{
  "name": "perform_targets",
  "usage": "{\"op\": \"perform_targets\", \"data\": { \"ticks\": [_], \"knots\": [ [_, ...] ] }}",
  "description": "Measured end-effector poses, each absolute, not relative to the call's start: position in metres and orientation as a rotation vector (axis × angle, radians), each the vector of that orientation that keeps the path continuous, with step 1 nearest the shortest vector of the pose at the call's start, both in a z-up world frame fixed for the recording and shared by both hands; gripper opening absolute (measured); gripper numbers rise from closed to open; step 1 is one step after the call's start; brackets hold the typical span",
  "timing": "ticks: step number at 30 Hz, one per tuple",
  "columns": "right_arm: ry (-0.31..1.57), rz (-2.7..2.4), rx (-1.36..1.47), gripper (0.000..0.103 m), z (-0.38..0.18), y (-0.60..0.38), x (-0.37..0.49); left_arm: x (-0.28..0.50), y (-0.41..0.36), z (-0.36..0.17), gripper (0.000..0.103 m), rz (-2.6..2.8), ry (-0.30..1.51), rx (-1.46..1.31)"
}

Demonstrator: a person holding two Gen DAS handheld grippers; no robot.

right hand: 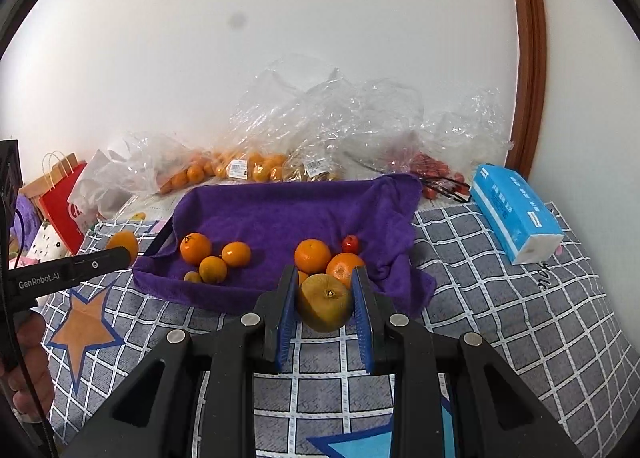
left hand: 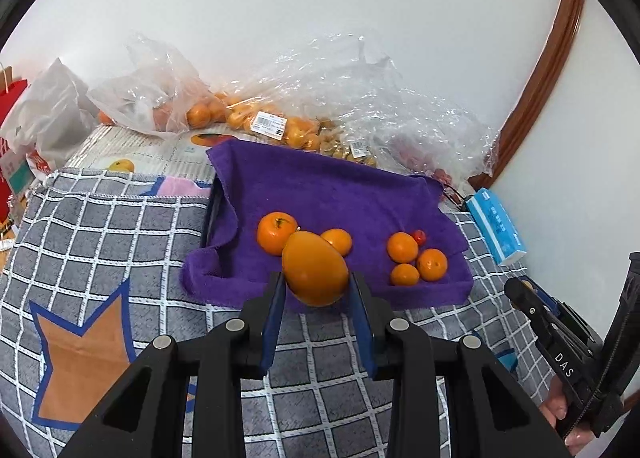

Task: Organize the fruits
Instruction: 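Lift both held fruits and carry them toward the purple towel, then lower the orange and yellow fruit onto the towel among the oranges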

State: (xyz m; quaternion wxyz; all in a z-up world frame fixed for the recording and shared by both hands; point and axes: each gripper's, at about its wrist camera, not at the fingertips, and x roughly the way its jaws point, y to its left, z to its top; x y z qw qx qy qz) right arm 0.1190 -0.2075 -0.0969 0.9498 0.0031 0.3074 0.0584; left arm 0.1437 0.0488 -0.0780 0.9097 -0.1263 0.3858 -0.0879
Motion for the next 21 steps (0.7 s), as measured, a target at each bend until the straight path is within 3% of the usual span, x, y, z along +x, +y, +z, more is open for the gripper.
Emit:
{"op": "perform_targets", "data": {
  "ticks": [21],
  "knots": [
    [0.628,0.117,0.004,0.027,-0.09,-0.208,0.167,0.191,0.054,-0.066,0.031,-0.176,0.784,-0.281]
  ]
}}
